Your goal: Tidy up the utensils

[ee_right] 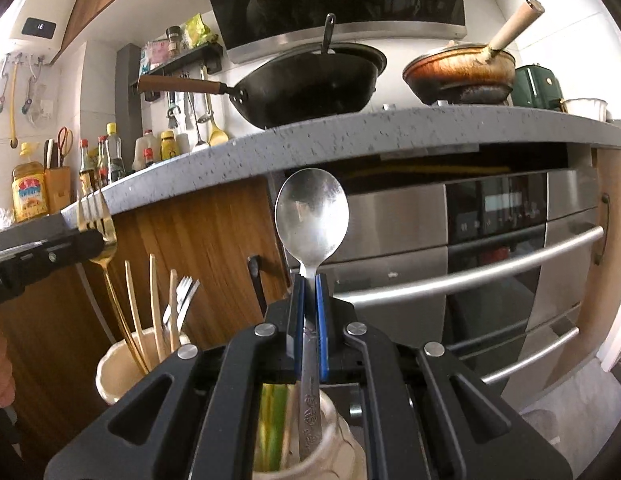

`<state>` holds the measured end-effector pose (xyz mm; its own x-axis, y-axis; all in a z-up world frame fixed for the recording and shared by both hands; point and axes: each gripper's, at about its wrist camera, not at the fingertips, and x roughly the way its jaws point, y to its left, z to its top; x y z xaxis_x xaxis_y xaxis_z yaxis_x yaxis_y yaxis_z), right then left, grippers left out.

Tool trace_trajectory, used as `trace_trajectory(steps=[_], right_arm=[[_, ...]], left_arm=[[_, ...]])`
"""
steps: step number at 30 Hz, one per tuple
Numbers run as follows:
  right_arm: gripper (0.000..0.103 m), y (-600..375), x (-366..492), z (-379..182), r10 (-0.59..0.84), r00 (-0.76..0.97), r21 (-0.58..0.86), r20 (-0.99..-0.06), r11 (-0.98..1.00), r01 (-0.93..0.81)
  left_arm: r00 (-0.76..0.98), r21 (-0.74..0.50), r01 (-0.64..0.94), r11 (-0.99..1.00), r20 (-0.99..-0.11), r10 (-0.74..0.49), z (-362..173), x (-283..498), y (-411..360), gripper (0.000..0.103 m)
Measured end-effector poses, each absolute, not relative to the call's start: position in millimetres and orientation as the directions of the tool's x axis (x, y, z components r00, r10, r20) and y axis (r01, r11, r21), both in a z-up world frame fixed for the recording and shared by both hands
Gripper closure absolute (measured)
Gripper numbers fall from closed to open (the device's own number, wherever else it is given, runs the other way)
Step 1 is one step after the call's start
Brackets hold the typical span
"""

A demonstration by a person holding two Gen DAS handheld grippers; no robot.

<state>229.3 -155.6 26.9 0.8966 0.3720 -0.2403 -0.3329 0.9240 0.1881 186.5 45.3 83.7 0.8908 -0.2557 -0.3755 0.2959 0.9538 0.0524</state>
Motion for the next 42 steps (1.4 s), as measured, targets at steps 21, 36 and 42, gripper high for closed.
trace_trajectory(steps=[21,36,42], right_arm=[[0.097,-158,226,1,0.394,0.851,0.212,-0.347,0.917,-0.338],[0.071,-167,226,7,0.414,0.828,0.274,-0.378,0.904,-0.327],[0.044,-183,198,35,0.422,0.816,0.297,-0.395,0.899,-0.322]], left_arm=[[0.841,0.031,0.374,0.927,-0.434,-0.325,57,205,16,0.099],[0.868,0.032,0.355,0.934,-0.382,-0.317,73,195,18,0.045],[0.885,0.03,0.33,0.943,-0.359,-0.298,96,160,29,0.023]])
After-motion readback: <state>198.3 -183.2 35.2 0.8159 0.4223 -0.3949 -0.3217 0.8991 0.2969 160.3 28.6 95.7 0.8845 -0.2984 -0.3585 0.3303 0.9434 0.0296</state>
